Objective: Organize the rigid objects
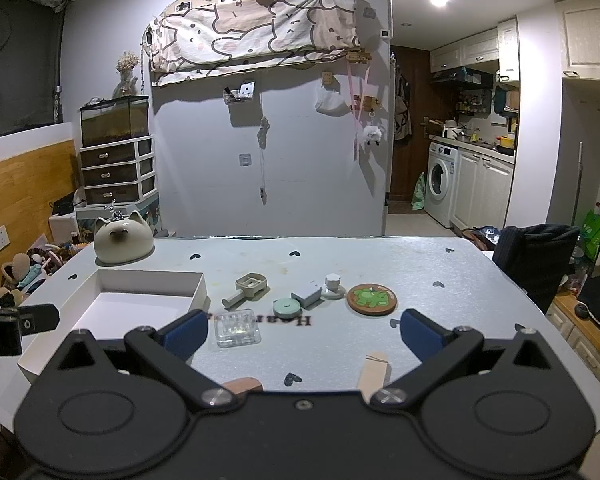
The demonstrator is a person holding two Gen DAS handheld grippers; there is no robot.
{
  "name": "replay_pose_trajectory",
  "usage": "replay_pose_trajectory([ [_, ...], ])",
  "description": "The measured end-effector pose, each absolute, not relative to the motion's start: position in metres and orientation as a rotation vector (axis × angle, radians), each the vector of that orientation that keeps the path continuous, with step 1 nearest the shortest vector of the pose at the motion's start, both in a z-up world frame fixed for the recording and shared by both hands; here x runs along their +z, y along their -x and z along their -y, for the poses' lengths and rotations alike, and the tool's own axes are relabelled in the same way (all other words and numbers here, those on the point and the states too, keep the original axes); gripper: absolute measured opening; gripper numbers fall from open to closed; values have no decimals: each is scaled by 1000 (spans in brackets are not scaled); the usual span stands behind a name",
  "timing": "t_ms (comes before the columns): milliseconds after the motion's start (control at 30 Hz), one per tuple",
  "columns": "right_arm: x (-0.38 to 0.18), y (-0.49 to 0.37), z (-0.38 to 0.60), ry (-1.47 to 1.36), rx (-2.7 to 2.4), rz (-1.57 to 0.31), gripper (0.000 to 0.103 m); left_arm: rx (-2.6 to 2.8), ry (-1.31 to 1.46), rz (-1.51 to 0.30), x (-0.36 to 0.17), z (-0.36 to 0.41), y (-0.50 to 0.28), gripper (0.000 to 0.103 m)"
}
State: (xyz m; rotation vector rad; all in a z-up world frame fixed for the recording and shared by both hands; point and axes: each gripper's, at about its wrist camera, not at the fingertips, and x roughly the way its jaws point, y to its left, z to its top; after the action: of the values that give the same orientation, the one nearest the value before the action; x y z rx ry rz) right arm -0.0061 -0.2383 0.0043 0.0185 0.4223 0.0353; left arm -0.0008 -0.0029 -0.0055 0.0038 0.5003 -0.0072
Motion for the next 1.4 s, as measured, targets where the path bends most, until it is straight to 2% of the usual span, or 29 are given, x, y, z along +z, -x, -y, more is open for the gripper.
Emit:
replay_pose_trajectory([
  [933, 3, 5, 240, -20, 33, -421, 103, -11, -4, -501, -13, 8, 3, 103],
  [1400, 2, -18, 228, -39, 17, -439, 103, 3, 23, -536, -2, -17, -35, 103],
])
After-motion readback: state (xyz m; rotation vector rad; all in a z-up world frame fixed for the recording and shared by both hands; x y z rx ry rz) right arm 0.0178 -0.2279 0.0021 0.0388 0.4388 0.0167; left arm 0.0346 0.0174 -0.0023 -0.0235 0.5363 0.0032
